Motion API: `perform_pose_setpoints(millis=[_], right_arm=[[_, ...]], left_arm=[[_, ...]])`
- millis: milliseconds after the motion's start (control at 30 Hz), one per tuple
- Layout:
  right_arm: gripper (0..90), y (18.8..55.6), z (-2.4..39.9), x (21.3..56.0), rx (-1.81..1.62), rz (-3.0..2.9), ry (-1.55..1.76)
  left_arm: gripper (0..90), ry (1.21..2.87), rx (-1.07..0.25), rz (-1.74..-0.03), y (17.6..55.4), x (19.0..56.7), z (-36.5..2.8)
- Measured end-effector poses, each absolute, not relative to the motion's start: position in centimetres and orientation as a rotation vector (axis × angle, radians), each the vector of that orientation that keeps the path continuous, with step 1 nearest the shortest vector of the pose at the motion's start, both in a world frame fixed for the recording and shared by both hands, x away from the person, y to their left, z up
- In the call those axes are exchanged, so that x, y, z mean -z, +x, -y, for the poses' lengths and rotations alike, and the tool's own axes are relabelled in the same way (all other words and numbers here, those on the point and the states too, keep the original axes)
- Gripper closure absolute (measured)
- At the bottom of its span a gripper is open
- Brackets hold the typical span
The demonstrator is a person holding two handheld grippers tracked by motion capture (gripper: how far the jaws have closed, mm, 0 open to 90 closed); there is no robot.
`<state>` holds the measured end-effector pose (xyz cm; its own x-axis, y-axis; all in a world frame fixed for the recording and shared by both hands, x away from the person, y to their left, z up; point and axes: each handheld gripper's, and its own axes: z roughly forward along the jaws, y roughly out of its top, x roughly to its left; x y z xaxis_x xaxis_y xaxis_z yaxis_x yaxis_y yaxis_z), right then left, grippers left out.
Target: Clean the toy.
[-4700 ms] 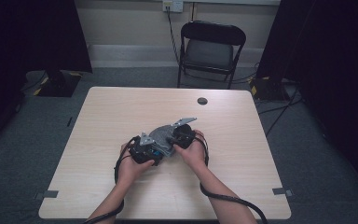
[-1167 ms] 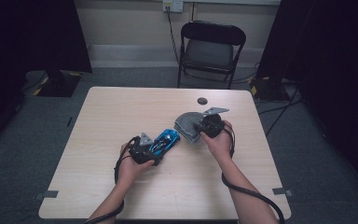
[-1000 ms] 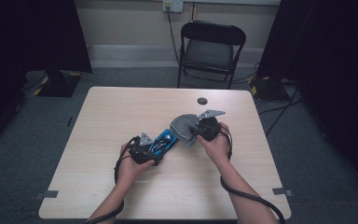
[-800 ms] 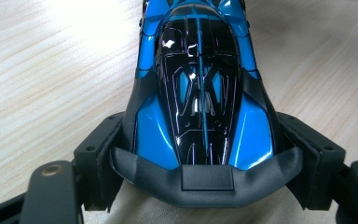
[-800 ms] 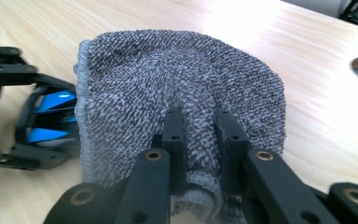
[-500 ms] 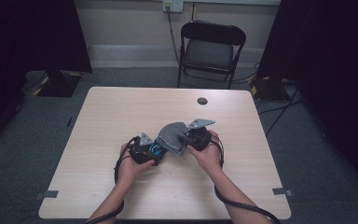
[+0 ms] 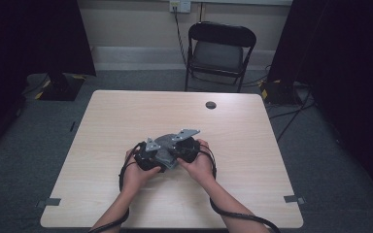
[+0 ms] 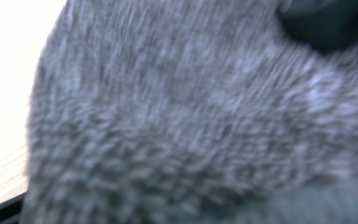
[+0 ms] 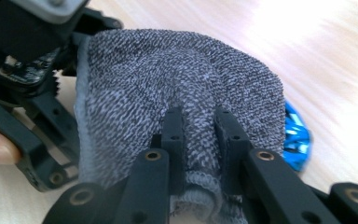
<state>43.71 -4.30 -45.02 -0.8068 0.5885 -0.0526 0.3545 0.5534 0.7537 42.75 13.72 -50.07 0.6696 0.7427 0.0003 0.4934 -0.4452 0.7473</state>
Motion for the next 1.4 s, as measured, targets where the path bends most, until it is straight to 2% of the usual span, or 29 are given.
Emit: perform_pose_setpoints(millis=[500, 1400], right_arm=[[76.3, 44.4, 3.9, 46.0, -1.106, -2.513, 0.814], [75.9, 47.0, 6.1, 46.2, -1.065, -2.459, 0.953]], left_arm=[[24.2, 2.135, -0.426, -0.949, 42.7, 50.1, -13.7], [24.2, 2.13, -0.422, -0.953, 42.7, 50.1, -13.7]])
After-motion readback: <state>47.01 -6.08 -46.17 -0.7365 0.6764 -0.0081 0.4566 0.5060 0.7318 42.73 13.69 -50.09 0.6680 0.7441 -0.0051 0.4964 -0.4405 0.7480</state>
